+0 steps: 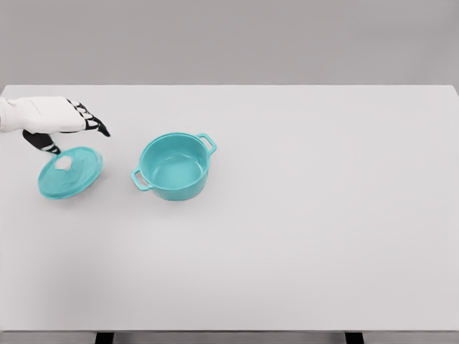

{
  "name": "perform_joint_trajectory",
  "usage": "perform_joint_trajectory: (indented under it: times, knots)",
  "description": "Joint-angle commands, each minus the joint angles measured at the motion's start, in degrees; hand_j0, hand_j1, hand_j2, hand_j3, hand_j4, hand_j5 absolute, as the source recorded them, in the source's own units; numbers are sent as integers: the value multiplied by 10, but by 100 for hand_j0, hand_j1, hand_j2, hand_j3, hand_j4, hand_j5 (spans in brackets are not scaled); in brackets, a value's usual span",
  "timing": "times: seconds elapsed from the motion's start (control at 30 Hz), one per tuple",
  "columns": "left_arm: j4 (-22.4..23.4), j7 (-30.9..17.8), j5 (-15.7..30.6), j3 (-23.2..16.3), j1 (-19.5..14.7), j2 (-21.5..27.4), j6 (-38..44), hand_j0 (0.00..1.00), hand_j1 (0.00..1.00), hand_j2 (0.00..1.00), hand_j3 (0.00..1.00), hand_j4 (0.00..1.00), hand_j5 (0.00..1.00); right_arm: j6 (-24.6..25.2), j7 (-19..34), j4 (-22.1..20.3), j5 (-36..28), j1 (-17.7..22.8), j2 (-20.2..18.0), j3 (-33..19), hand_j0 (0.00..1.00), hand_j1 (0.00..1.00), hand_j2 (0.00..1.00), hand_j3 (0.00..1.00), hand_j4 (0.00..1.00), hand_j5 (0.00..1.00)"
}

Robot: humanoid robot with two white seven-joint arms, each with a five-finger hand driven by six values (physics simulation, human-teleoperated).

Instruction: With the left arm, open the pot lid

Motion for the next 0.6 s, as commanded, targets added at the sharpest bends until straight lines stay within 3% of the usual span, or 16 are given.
perform_joint_trajectory:
  times: [0.0,0.13,0.2,0.3,0.37,0.4,0.57]
  knots:
    - [10,0,2,0,0,-3,1,100,100,100,100,100,100,0,0,0,0,1,0,0,100,100,100,100,100,100]
    - [17,0,8,1,0,-3,1,100,100,100,100,100,100,0,0,0,0,0,0,0,100,100,100,100,100,100]
    - [30,0,50,15,-1,-15,1,100,100,100,100,100,100,0,0,1,0,0,0,0,100,100,100,100,100,100]
    - [114,0,94,22,-2,-72,1,100,100,100,100,100,100,0,0,1,0,1,0,0,100,100,100,100,100,100]
    - [236,0,131,48,-2,-113,1,100,100,100,100,100,100,0,0,0,0,0,0,0,100,100,100,100,100,100]
    - [271,0,132,61,-2,-119,1,100,100,100,100,100,100,0,0,1,0,0,0,0,100,100,100,100,100,100]
    - [313,0,133,74,-2,-128,1,100,100,100,100,100,100,0,0,1,0,0,0,0,100,100,100,100,100,100]
